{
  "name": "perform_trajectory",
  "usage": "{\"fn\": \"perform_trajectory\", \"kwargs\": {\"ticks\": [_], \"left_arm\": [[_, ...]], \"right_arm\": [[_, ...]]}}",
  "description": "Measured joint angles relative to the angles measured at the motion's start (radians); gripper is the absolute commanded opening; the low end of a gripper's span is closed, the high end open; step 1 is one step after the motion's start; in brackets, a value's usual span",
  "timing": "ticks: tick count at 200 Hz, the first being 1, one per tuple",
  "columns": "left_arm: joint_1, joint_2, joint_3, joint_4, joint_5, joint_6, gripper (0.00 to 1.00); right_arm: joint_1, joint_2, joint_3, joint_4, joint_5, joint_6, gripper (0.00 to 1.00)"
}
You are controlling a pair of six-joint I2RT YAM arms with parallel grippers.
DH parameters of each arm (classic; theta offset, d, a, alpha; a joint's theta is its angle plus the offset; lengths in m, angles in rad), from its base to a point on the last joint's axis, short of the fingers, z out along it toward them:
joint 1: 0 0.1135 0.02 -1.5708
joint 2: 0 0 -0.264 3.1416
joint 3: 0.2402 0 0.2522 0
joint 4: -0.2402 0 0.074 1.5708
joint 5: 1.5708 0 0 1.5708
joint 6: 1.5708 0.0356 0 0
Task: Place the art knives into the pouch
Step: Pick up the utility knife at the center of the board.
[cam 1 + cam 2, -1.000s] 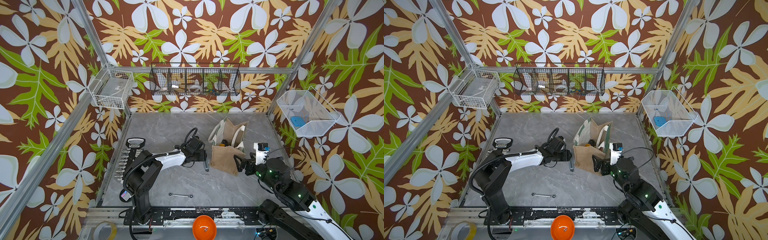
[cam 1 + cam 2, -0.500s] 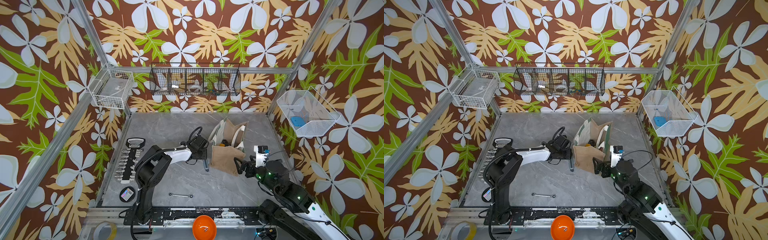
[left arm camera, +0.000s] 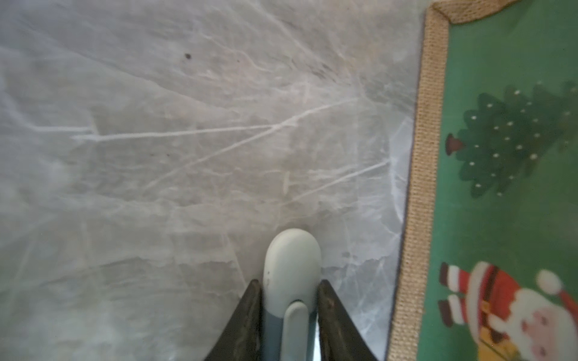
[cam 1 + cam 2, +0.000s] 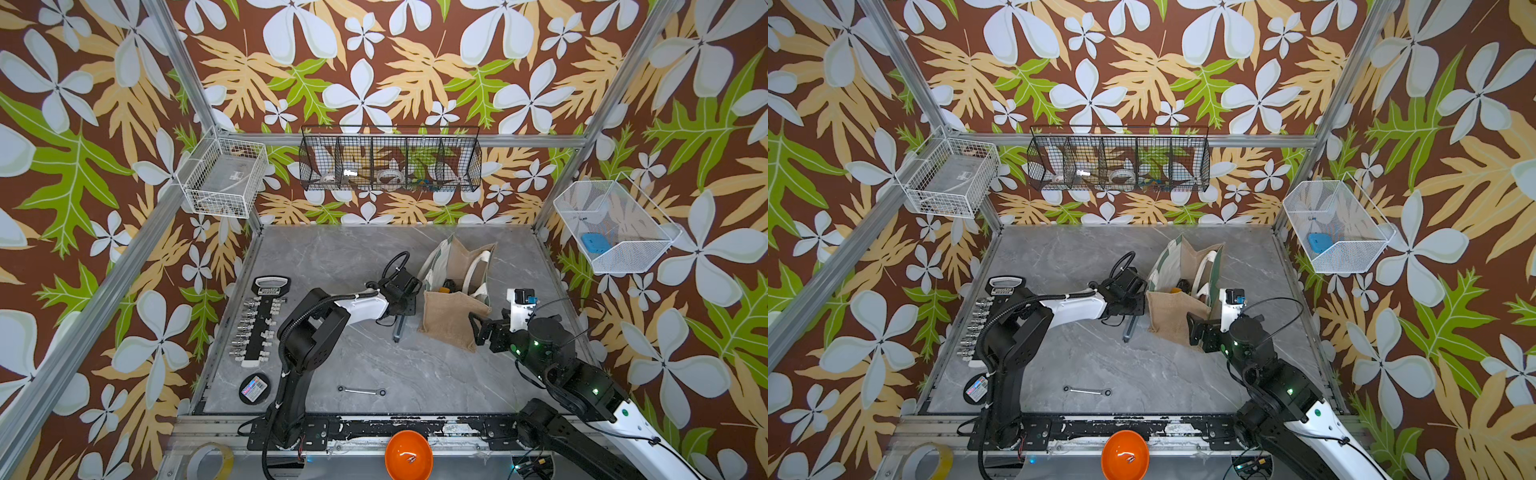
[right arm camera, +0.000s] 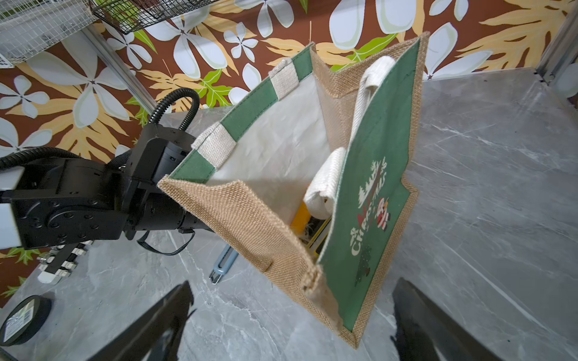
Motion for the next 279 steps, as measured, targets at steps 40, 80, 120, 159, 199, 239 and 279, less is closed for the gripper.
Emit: {"fn": "perform_trajectory", "kwargs": {"ticks": [40,80,120,159,199,239,279], "left_arm": [[-0.007,0.005,-0.004,-0.016,-0.104,0.026,0.33],[-0.025,0.017,-0.002,-0.024,-0.157,0.038,0.37],[-0.03,0.039,0.006,-0.028,-0.203,0.052,0.32],[-0.03,0.034,0.002,-0.025,-0.212,0.052,0.25],[-0.029,-0.017,-0.013,-0.09,-0.212,0.046,0.25],[-0.029,-0.13,-0.016,-0.26,-0.201,0.048,0.24],[-0.029,-0.25,0.032,-0.321,-0.208,0.047,0.24]], "right_arm": [[0.0,0.035,0.017,-0.009,0.026,-0.032,1.0],[0.0,0.057,0.015,-0.01,0.042,-0.035,1.0],[0.0,0.058,0.015,-0.011,0.052,-0.034,1.0],[0.0,0.044,0.015,-0.012,0.055,-0.033,1.0],[0.0,0.042,0.012,-0.013,0.047,-0.013,1.0],[0.0,0.03,0.012,-0.013,0.044,-0.003,1.0],[0.0,0.014,0.008,-0.013,0.053,0.019,1.0]]}}
